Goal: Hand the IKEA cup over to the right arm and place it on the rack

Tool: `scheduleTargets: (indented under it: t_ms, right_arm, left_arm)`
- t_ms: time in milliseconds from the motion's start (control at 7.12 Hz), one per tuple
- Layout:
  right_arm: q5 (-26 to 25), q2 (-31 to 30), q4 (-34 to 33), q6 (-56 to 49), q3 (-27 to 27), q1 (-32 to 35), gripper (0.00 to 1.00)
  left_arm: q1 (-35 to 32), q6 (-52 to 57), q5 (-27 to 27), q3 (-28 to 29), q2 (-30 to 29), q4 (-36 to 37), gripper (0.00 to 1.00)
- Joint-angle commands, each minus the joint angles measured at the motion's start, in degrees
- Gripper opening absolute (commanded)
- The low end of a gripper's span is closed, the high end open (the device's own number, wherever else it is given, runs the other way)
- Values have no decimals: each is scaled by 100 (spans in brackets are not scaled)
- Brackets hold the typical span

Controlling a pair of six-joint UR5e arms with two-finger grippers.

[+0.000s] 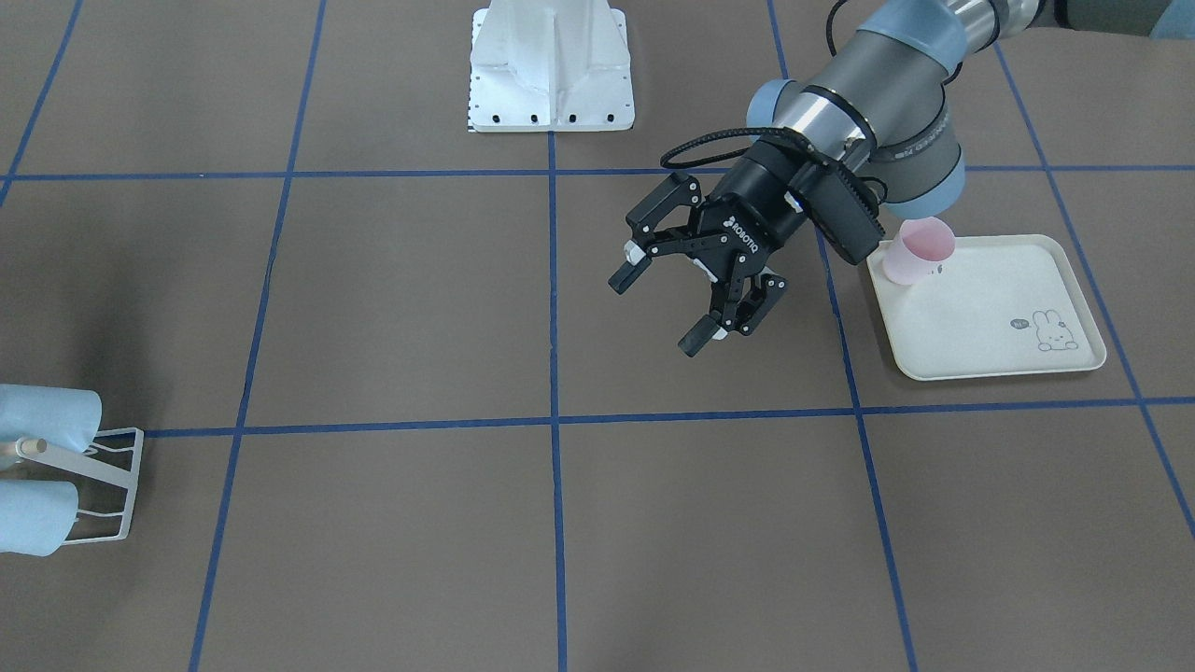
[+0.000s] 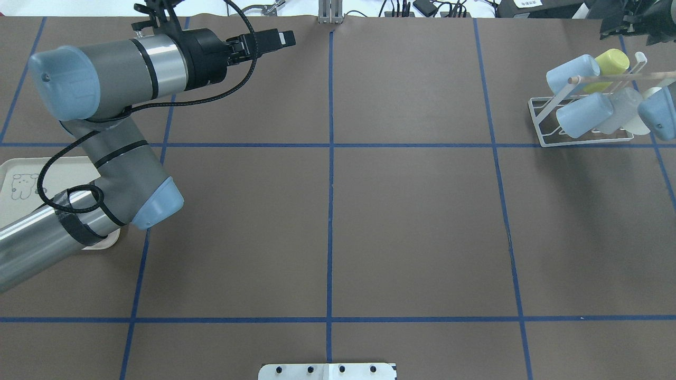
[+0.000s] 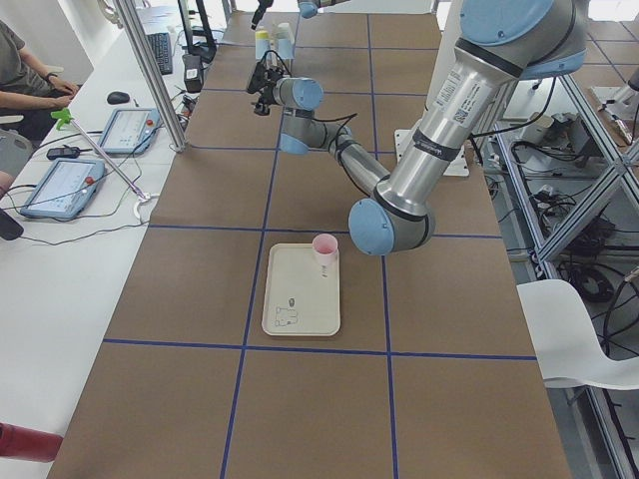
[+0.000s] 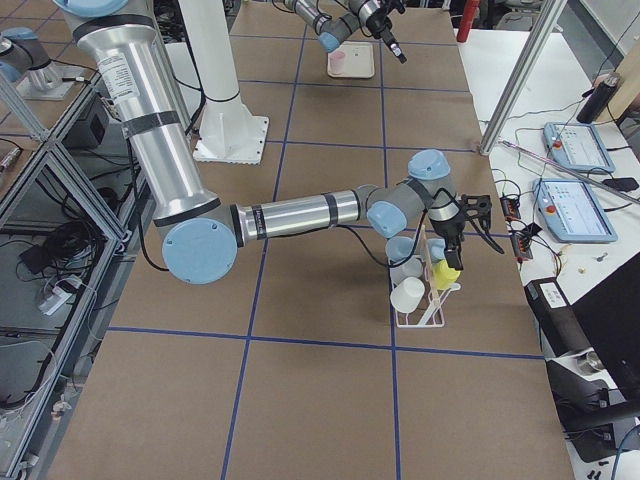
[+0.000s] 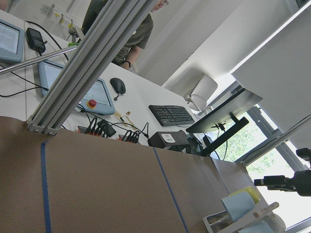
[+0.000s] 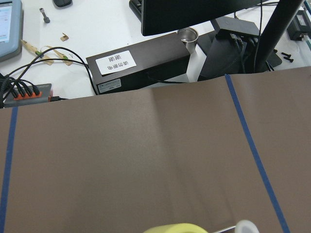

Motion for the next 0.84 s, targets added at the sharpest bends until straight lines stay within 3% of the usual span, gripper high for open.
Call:
scheduleTargets:
  t_ms: [0, 281, 562, 702]
  right_arm:
    - [30, 38, -4, 207, 319, -98, 100]
    - [4, 29, -73, 1275, 941, -475, 100]
    - [3, -146, -74, 1893, 1479, -766, 100]
    - [-14, -181, -74, 2001, 1568, -880, 100]
  left_arm:
    - [-263, 928, -49, -59, 17, 685, 100]
    - [-876, 2319, -679, -68, 253, 1380, 99]
    - [-1536, 3410, -1671, -365, 1015, 1864, 99]
    - [-1574, 3746, -1910, -724, 1628, 2119, 98]
